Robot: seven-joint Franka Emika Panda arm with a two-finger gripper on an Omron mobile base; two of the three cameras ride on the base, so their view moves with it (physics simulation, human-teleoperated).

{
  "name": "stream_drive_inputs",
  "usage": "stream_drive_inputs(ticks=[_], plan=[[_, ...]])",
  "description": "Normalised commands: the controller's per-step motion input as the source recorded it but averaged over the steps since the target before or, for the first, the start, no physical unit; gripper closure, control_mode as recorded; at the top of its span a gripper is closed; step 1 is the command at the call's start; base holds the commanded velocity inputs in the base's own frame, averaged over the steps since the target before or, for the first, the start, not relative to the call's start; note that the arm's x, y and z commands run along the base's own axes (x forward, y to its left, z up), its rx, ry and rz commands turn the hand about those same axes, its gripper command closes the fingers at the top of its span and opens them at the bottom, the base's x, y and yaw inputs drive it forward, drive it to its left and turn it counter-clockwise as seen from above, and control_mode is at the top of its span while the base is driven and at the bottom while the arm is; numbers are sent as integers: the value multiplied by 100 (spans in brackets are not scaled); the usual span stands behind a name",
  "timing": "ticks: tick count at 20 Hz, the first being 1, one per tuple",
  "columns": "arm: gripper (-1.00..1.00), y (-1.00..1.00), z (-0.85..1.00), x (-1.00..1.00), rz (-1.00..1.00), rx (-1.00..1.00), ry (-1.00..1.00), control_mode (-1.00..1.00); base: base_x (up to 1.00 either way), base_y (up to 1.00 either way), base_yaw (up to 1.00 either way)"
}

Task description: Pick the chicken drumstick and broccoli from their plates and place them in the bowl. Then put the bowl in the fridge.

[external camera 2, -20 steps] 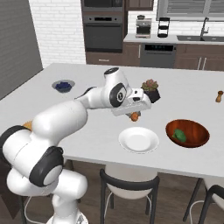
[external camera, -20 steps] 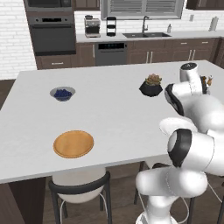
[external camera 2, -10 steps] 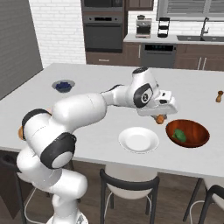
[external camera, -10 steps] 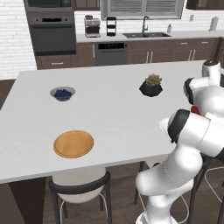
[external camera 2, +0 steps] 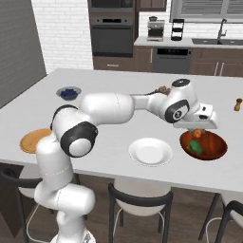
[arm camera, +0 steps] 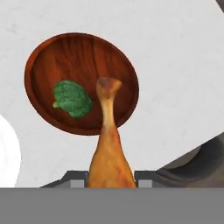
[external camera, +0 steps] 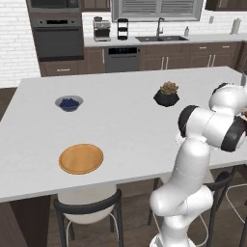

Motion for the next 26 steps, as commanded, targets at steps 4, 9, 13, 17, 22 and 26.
stream_drive_inputs(ticks=[4, 9, 13, 17, 22, 26], plan=[[100, -76, -11, 18, 0, 25, 0, -100, 0, 0, 0], [100, -25, -17, 4, 0, 24, 0, -100, 0, 0, 0], [100, 0, -4, 28, 0, 6, 0, -100, 0, 0, 0], [100, 11, 0, 31, -1, -4, 2, -100, 0, 0, 0], [100, 23, -44, 0, -4, -13, 0, -100, 0, 0, 0], [100, 18, -65, -6, -5, -18, 0, -100, 0, 0, 0]])
